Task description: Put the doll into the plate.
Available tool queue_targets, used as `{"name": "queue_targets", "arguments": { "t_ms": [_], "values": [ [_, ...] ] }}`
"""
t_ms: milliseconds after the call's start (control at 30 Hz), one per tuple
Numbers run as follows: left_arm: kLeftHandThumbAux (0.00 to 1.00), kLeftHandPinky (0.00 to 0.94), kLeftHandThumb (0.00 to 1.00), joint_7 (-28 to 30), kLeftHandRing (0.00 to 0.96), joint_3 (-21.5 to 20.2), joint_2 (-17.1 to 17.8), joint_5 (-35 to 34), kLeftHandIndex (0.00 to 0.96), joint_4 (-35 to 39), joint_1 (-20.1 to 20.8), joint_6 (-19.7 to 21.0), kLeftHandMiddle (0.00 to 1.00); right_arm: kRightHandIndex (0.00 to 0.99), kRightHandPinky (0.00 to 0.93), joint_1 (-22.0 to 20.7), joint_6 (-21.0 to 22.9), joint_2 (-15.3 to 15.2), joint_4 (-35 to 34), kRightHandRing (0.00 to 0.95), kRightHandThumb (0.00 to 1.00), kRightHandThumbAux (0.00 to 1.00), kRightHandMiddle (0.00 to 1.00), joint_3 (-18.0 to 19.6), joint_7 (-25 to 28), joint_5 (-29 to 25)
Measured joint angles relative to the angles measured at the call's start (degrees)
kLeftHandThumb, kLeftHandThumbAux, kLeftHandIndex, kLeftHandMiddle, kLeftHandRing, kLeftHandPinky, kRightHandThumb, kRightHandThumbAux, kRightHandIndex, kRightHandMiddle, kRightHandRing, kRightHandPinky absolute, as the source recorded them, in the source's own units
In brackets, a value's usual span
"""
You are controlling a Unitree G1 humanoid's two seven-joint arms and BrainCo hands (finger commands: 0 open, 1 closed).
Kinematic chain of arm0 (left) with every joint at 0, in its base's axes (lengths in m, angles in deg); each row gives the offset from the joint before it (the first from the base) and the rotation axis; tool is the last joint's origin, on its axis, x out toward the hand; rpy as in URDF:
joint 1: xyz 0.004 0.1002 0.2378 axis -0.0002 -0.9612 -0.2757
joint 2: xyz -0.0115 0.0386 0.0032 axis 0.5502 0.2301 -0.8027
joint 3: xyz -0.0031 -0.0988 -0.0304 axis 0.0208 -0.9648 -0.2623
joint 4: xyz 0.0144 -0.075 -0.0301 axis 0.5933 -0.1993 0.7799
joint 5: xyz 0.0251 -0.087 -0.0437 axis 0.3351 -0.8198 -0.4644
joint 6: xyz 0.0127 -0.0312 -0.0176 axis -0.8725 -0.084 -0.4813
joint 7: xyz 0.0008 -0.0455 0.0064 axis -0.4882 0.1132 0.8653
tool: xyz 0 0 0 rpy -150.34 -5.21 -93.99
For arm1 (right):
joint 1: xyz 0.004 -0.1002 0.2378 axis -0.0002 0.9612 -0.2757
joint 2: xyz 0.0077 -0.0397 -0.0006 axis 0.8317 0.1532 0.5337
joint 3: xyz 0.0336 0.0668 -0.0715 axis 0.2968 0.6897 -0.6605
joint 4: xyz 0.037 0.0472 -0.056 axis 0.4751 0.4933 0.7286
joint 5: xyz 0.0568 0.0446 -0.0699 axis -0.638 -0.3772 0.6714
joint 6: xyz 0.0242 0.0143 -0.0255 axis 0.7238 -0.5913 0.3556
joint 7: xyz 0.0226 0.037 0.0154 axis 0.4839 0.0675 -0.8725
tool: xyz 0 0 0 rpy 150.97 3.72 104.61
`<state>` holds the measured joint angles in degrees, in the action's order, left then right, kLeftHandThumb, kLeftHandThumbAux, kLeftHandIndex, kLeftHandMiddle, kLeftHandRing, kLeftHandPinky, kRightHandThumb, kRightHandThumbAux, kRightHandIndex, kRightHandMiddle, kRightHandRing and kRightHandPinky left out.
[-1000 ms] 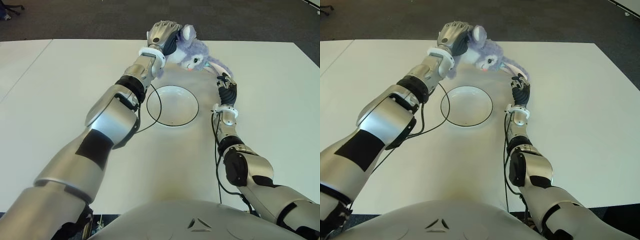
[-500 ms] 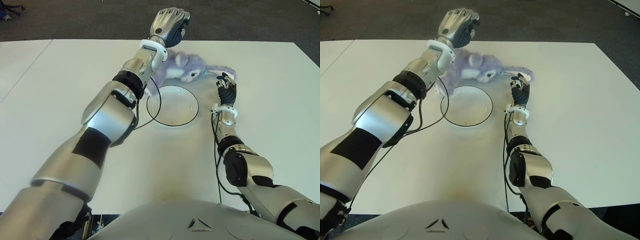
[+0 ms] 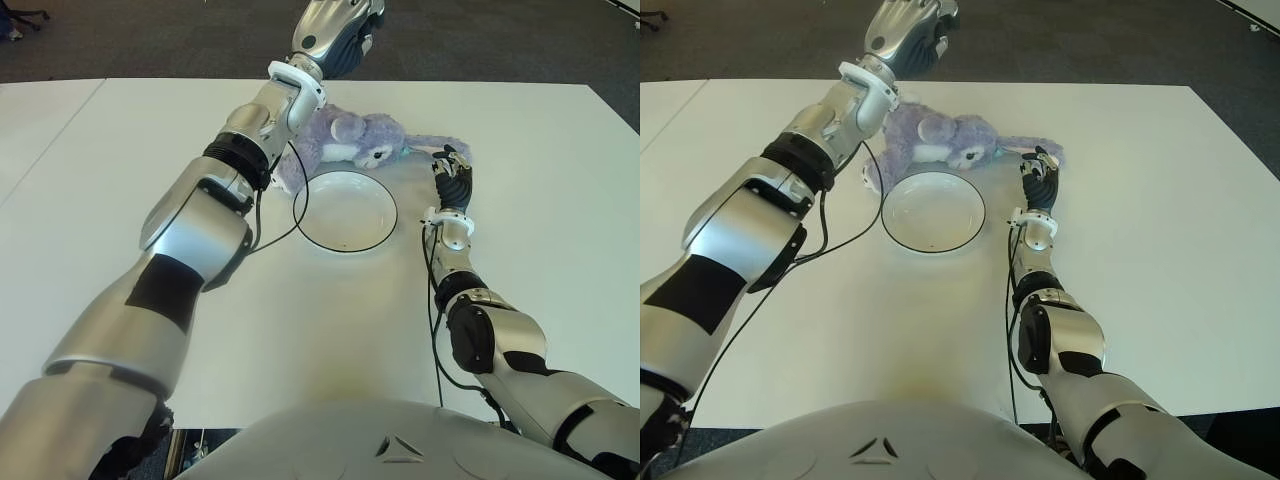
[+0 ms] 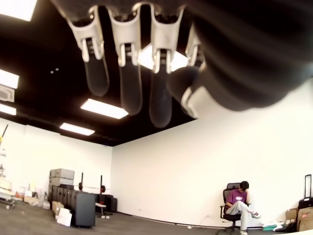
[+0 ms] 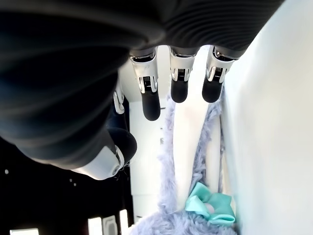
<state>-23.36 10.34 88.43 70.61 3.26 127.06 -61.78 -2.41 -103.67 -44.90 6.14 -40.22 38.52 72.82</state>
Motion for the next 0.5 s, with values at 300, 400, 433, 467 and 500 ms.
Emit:
{"name": "queue_targets", "arguments": {
  "t_ms": [300,400,433,467,500],
  "values": [
    [0.699,0.851,0.729,0.00,0.833,-0.42,3.78,0.09,0.441,5.35,-1.17,-0.76,0.840,0.416,0.000,0.00,0.01,0.00,0.00,0.019,0.715,0.724,0.137,0.00,0.24,-0.04],
    [0.699,0.849,0.728,0.00,0.832,-0.54,4.86,0.32,0.441,7.39,-2.00,-0.72,0.839,0.416,0.000,0.01,0.03,-0.01,0.00,0.015,0.714,0.724,0.136,-0.04,0.25,-0.02],
    [0.699,0.851,0.728,0.00,0.833,-0.54,5.12,0.37,0.441,7.81,-2.19,-0.69,0.839,0.416,0.000,0.01,0.03,-0.02,0.00,0.010,0.714,0.724,0.133,-0.05,0.25,-0.02],
    [0.699,0.852,0.727,0.00,0.833,-0.54,5.35,0.41,0.441,8.30,-2.39,-0.64,0.839,0.416,0.000,0.01,0.04,-0.02,0.00,0.007,0.714,0.723,0.130,-0.05,0.25,-0.02],
    [0.699,0.852,0.727,0.00,0.834,-0.56,5.60,0.43,0.441,8.86,-2.63,-0.53,0.839,0.416,0.000,0.01,0.05,-0.02,0.00,0.005,0.713,0.723,0.129,-0.06,0.25,-0.03]
  ]
}}
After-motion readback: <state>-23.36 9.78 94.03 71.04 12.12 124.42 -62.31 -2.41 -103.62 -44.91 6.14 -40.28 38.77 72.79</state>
